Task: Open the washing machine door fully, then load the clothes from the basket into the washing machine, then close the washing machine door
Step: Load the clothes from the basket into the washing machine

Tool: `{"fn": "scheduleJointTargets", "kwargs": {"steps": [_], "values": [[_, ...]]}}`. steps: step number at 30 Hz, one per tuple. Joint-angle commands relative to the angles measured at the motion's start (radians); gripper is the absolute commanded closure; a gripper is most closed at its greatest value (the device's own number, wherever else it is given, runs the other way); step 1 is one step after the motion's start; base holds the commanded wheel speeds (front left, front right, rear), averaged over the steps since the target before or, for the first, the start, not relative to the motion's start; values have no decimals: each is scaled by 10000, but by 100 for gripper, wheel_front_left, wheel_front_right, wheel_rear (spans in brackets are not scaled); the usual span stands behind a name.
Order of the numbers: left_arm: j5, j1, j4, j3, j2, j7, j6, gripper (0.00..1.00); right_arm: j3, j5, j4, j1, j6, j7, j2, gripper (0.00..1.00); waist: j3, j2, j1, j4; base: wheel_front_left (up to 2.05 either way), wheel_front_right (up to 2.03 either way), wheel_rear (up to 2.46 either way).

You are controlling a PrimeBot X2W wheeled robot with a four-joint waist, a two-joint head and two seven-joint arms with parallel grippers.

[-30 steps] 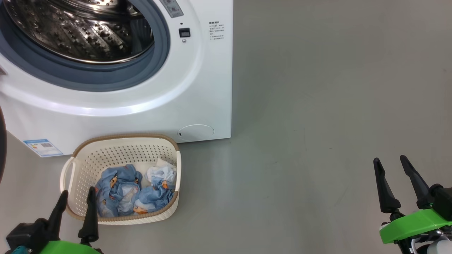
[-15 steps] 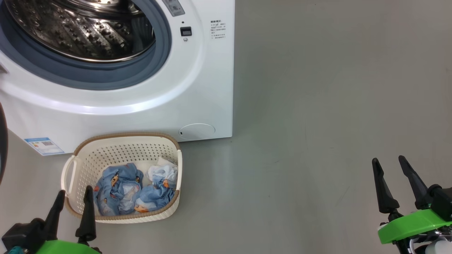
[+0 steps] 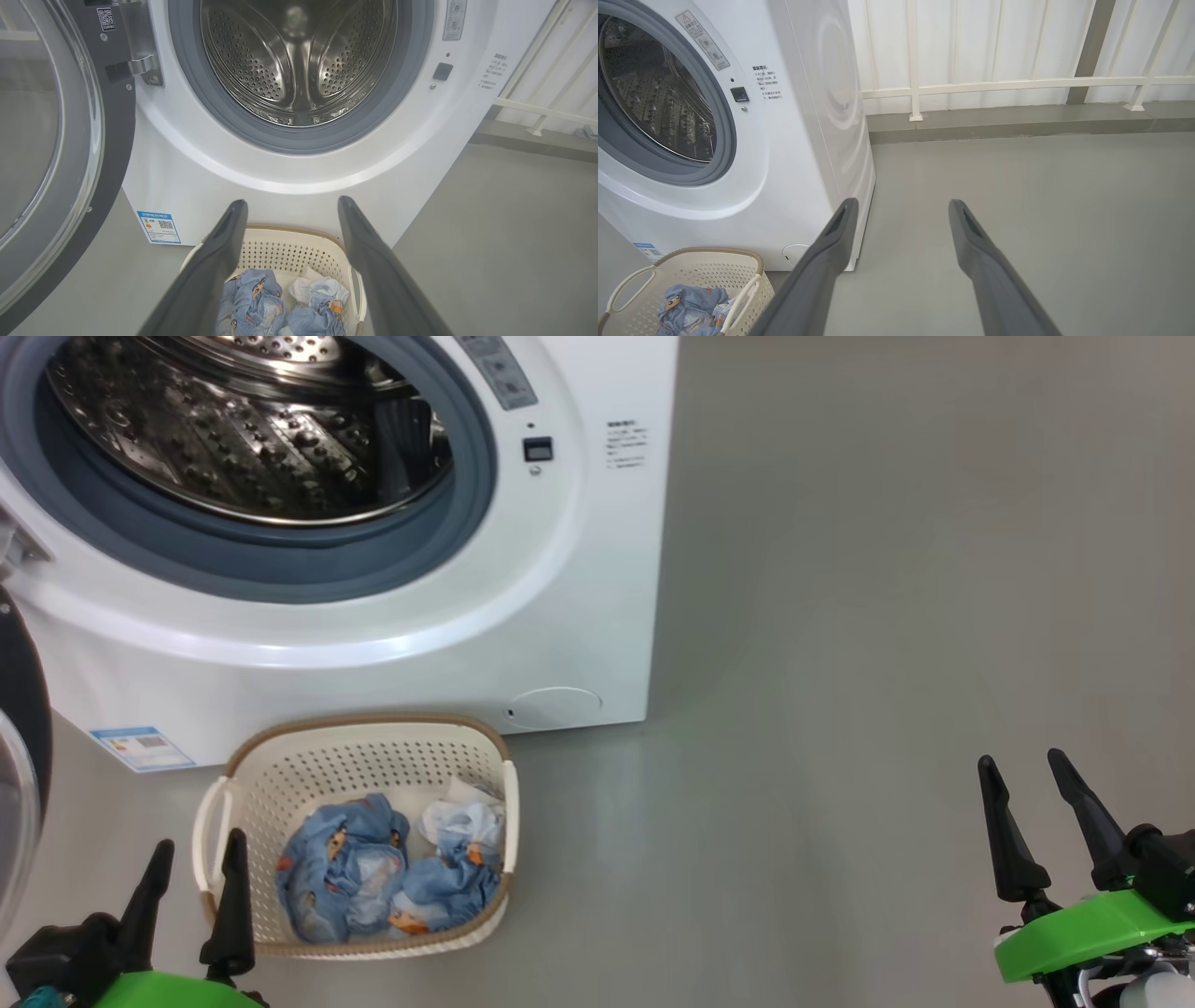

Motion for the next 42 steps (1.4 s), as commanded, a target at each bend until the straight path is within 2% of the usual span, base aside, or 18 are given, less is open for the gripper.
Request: {"fn": "scheduleJointTargets", "kwargs": {"steps": [1,10,25,34,42], "values": [[-63,-321,-200,304,311,-63,-15,0,259,-16,-235,5,17,-118,-125,0,31,0,0,-9,39,-182,143],[150,-434,-276,347,269,-63,-15,0,257,-25,-274,-45,17,-118,-51,0,132,0,0,-43,53,-127,75],[251,-464,-168,182,67,-63,-15,0,289,-15,-306,-167,17,-118,41,0,387,0,0,-48,4,-4,0],[202,-793,683,-107,-285,-63,-15,0,397,-36,-373,-460,17,-118,225,0,947,0,0,-168,0,0,0],[230,-1561,2168,-417,-362,-63,-15,0,592,-36,-444,-938,17,-118,352,0,1784,0,0,-342,0,0,0]]}}
